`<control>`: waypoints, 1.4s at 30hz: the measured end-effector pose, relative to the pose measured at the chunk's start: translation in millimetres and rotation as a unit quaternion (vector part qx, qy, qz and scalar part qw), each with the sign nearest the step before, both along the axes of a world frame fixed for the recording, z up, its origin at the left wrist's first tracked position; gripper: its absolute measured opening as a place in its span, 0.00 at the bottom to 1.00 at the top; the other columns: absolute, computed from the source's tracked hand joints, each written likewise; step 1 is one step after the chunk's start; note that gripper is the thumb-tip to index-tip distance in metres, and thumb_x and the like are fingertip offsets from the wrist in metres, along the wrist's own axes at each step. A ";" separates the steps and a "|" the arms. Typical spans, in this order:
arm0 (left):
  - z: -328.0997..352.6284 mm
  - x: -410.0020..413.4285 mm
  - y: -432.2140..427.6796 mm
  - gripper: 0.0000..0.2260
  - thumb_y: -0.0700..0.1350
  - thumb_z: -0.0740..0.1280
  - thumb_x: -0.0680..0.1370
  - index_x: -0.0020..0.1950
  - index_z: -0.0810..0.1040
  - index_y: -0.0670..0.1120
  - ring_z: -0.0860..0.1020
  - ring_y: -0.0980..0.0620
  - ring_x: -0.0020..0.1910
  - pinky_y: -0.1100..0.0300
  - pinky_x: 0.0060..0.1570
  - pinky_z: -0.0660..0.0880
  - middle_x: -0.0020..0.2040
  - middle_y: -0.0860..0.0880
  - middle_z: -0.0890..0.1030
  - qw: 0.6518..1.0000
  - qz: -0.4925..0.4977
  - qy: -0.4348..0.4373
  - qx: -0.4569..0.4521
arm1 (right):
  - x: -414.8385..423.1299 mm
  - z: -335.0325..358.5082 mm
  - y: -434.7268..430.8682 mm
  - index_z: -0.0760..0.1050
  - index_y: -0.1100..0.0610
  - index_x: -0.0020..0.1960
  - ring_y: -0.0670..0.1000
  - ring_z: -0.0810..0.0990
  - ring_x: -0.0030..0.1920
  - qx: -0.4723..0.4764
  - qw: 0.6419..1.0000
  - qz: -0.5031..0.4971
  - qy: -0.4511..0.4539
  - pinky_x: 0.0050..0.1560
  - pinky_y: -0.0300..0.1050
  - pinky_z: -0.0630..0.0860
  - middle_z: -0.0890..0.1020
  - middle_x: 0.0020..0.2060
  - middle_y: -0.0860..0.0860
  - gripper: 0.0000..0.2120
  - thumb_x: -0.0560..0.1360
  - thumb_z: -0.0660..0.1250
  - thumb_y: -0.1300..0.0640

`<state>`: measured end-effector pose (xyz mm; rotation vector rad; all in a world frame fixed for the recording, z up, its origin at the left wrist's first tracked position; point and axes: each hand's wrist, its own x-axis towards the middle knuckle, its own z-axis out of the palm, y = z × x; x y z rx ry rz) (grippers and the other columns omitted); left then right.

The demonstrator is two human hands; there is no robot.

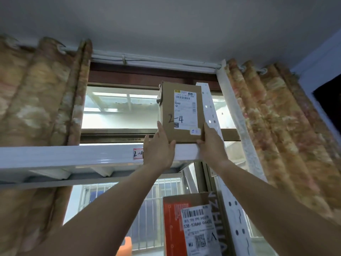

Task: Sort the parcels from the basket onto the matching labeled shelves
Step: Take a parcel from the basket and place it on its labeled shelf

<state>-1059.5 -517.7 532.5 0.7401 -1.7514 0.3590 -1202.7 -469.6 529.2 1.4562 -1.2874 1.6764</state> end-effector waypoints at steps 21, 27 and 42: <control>5.6 20.5 15.7 0.34 0.59 0.47 0.80 0.77 0.38 0.41 0.41 0.46 0.77 0.48 0.76 0.42 0.78 0.43 0.43 0.980 0.162 -0.114 0.033 | 32.3 8.8 33.3 0.59 0.59 0.74 0.55 0.60 0.73 0.095 0.979 -0.141 0.109 0.74 0.50 0.62 0.64 0.72 0.56 0.23 0.80 0.55 0.55; 16.9 82.8 42.4 0.31 0.56 0.48 0.82 0.77 0.40 0.42 0.42 0.48 0.77 0.53 0.75 0.42 0.78 0.45 0.42 0.959 0.223 -0.176 0.020 | 82.0 6.5 48.4 0.54 0.60 0.77 0.56 0.55 0.76 0.176 0.945 -0.145 0.235 0.74 0.53 0.57 0.57 0.77 0.54 0.25 0.82 0.52 0.53; -61.6 323.9 116.2 0.28 0.55 0.48 0.82 0.78 0.46 0.43 0.48 0.46 0.77 0.51 0.74 0.48 0.79 0.45 0.46 0.868 0.436 -0.162 0.176 | 296.3 -39.0 37.5 0.59 0.61 0.75 0.56 0.58 0.75 0.175 0.926 0.147 0.300 0.74 0.49 0.55 0.61 0.75 0.56 0.24 0.81 0.54 0.53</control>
